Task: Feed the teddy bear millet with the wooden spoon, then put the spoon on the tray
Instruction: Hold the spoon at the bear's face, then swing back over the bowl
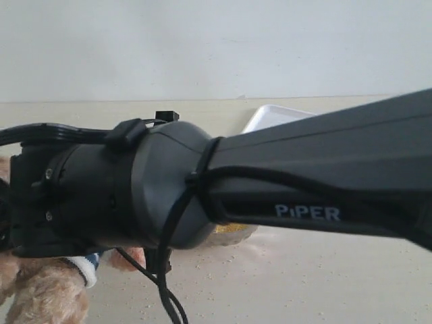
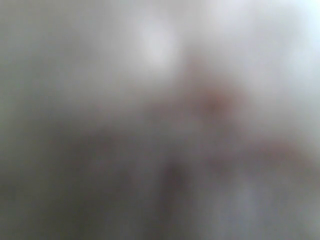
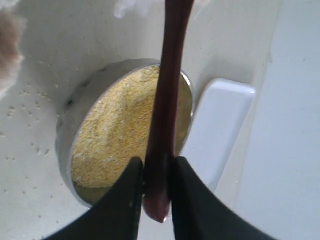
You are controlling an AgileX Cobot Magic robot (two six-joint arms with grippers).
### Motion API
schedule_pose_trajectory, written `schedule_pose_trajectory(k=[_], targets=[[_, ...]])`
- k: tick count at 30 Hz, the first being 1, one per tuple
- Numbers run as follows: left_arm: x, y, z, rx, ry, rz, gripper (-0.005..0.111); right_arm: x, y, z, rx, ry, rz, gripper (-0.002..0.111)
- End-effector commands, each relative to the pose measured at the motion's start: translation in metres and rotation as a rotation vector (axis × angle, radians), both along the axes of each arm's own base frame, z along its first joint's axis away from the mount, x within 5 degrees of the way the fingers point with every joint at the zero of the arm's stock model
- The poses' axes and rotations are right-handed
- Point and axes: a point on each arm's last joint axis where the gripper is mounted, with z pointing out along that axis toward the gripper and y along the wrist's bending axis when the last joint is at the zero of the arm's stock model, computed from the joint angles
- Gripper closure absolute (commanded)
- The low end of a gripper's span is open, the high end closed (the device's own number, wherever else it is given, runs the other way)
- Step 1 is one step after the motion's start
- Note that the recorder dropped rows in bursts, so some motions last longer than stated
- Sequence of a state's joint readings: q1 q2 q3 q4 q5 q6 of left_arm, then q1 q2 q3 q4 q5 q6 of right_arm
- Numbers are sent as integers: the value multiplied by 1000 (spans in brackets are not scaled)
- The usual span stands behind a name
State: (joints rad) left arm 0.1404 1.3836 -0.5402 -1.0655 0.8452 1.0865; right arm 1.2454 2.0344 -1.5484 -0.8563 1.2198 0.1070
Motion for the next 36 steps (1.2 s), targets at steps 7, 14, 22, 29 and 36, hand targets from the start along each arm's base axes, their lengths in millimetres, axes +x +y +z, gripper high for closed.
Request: schedule_pose_trajectory(k=[7, 14, 22, 29, 36], targets=[[0, -1, 0, -16, 1, -1, 101, -6, 0, 1, -30, -155, 52, 99], [0, -1, 0, -16, 1, -1, 101, -11, -11, 2, -40, -273, 81, 99], [0, -1, 0, -16, 1, -1, 101, -12, -14, 12, 21, -277, 48, 99], [0, -1, 0, -16, 1, -1, 101, -5, -58, 56, 251, -32, -208, 99], [0, -1, 0, -16, 1, -1, 101, 16, -108, 42, 253, 267, -404, 99]])
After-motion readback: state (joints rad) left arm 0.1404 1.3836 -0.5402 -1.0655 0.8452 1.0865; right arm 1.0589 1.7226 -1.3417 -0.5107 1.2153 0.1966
